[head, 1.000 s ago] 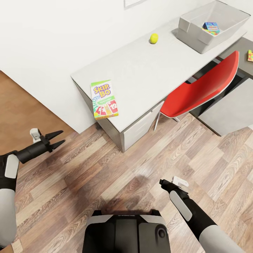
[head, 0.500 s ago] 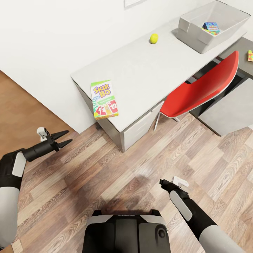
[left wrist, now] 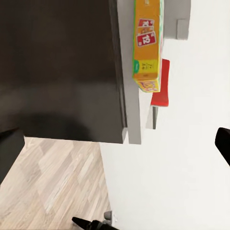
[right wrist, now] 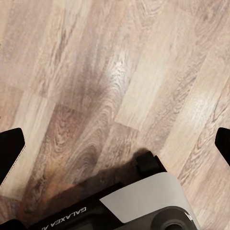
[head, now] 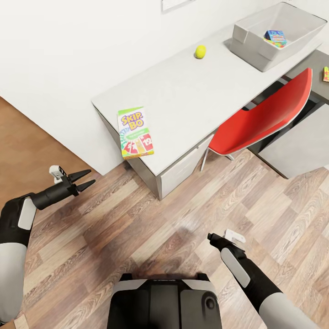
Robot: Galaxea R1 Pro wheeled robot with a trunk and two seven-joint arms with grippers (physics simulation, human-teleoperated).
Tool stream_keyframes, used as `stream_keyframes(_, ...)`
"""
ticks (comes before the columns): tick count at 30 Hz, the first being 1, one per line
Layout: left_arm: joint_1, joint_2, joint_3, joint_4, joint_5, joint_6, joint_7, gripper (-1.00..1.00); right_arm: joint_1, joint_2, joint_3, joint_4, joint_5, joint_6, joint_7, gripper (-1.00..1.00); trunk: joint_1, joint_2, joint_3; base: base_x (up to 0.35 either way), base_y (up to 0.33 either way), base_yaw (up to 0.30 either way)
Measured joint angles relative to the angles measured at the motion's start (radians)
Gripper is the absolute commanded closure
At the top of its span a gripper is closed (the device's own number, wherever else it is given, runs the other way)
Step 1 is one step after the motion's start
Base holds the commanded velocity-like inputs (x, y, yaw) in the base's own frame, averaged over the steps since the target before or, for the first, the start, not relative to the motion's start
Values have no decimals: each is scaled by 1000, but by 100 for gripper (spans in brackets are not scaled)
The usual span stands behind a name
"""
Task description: Put all the toys in the child's room - the three board games (two on the bed and one on the table), the two jigsaw puzzles on the table, and the tennis ball on the table - inside the toy box on the table in the child's room.
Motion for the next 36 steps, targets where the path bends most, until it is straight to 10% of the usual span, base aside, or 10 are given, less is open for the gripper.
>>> stream_keyframes(36, 0, 2, 7, -7, 3, -5, -51, -100, 0, 2, 1, 4, 0, 0, 0, -100, 0, 0, 0, 80, -39, 0)
